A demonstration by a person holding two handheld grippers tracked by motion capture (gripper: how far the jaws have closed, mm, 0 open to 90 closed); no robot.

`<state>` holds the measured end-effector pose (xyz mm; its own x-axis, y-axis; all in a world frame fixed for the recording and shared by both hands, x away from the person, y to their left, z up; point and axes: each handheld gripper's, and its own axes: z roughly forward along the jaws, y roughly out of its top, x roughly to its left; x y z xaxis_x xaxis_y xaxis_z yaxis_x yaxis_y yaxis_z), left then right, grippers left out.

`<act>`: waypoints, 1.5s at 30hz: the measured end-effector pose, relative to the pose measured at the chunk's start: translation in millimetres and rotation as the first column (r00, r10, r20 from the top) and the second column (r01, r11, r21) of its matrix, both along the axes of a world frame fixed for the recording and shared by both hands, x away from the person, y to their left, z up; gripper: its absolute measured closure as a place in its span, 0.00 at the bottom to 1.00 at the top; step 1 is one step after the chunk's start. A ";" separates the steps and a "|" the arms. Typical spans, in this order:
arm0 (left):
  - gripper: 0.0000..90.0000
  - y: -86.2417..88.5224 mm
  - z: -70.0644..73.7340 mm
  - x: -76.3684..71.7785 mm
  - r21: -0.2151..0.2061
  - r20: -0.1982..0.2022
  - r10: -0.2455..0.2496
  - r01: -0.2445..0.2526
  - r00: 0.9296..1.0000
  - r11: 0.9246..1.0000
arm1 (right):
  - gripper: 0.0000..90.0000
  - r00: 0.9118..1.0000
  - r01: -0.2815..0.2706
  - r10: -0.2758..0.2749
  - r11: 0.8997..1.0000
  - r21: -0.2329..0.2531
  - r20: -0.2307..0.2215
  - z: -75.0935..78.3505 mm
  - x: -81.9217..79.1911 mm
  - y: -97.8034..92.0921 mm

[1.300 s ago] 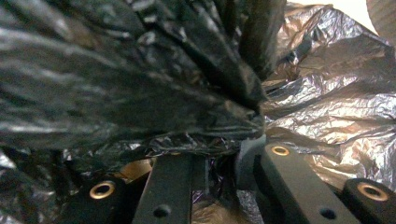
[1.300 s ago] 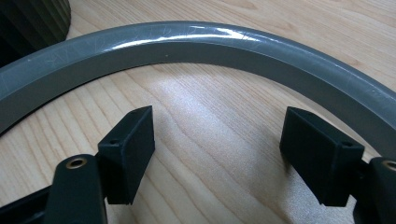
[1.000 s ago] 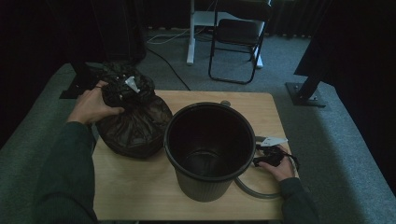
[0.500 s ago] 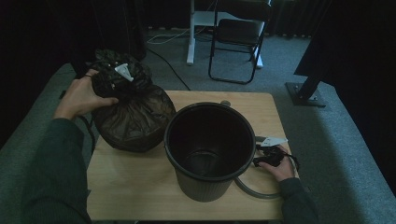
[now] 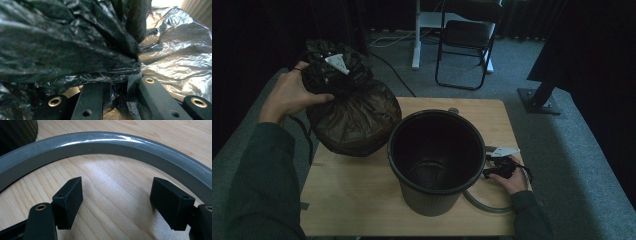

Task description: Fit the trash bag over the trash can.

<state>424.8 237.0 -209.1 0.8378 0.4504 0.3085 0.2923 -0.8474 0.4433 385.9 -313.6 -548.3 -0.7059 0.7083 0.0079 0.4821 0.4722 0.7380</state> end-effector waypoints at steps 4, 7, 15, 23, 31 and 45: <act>0.89 0.6 13.0 -1.7 -0.012 0.004 0.004 -0.004 1.000 1.000 | 0.28 1.000 0.000 0.000 1.000 0.000 0.000 0.0 0.0 0.0; 0.89 1.3 22.0 -4.3 -0.023 0.013 0.004 -0.003 1.000 1.000 | 0.28 1.000 0.001 -0.001 1.000 0.000 -0.001 0.0 -0.1 0.1; 0.89 4.5 43.3 -14.1 -0.064 0.039 -0.017 0.019 0.999 0.998 | 0.28 1.000 0.000 0.000 1.000 0.000 0.000 0.0 -0.2 0.0; 0.89 11.6 55.9 -21.6 -0.127 0.049 -0.037 0.043 0.998 0.991 | 0.28 1.000 0.000 0.000 1.000 0.000 0.000 0.0 -0.3 0.0; 0.89 13.5 64.8 -29.2 -0.162 0.064 -0.061 0.071 0.996 0.984 | 0.28 1.000 0.000 0.000 1.000 0.000 0.000 0.0 -0.2 0.0; 0.89 0.9 78.9 -40.9 -0.220 0.065 -0.167 0.177 0.984 0.959 | 0.28 1.000 0.001 -0.001 1.000 0.000 0.000 0.0 -0.4 0.1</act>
